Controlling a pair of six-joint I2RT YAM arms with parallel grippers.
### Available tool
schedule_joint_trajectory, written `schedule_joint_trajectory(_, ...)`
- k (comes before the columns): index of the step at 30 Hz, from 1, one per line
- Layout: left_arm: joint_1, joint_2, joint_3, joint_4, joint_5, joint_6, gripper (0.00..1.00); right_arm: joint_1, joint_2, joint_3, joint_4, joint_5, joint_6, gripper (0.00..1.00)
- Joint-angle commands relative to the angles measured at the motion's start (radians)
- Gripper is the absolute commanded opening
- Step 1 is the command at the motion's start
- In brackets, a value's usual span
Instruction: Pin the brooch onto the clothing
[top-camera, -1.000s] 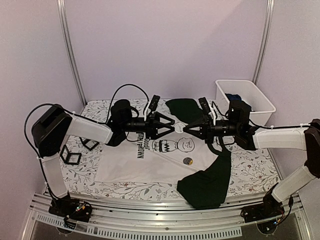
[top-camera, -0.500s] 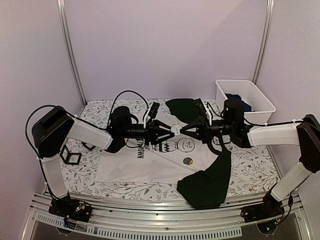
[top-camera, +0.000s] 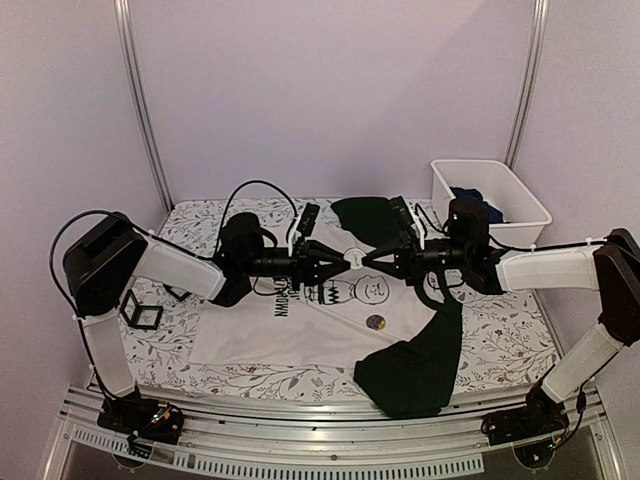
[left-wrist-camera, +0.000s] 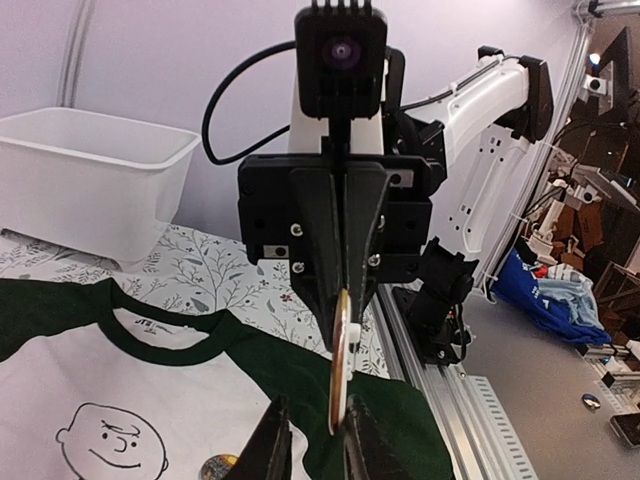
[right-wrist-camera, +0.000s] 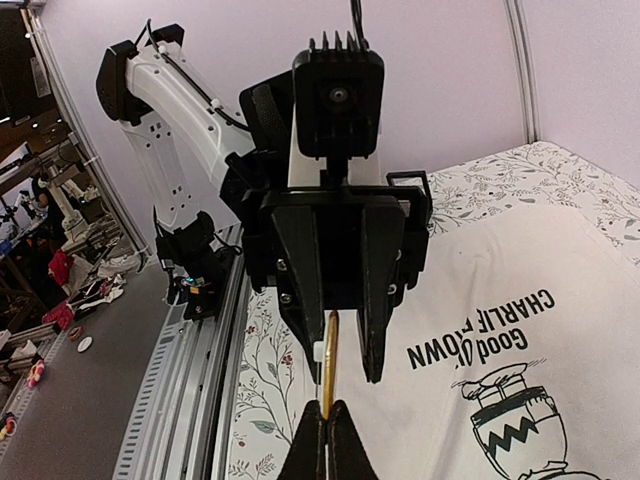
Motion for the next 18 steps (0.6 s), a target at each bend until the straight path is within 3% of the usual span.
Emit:
schedule_joint_trajectory(1,-0.011,-0.048,-0.019,0.023,-0.024,0.003,0.17,-0.002,-0.011,-0.007,-0.023,0.003,-0.010,0.00)
schedule_joint_trajectory(4,-0.013,-0.051,-0.023,0.027,-0.026,0.002,0.01,-0.003,-0.016,-0.014,-0.019,0.007,-0.011,0.00)
schedule_joint_trajectory(12,-0.014,-0.057,-0.034,0.029,-0.026,0.005,0.00,-0.003,-0.010,-0.020,-0.003,0.011,0.016,0.01)
schedule_joint_trajectory(16,-0.018,-0.072,-0.050,0.020,-0.045,0.046,0.00,-0.002,-0.022,-0.052,0.037,0.040,0.024,0.42)
schedule_joint_trajectory(18,-0.022,-0.081,-0.059,0.017,-0.054,0.076,0.00,-0.003,-0.023,-0.066,0.078,0.053,0.050,0.51)
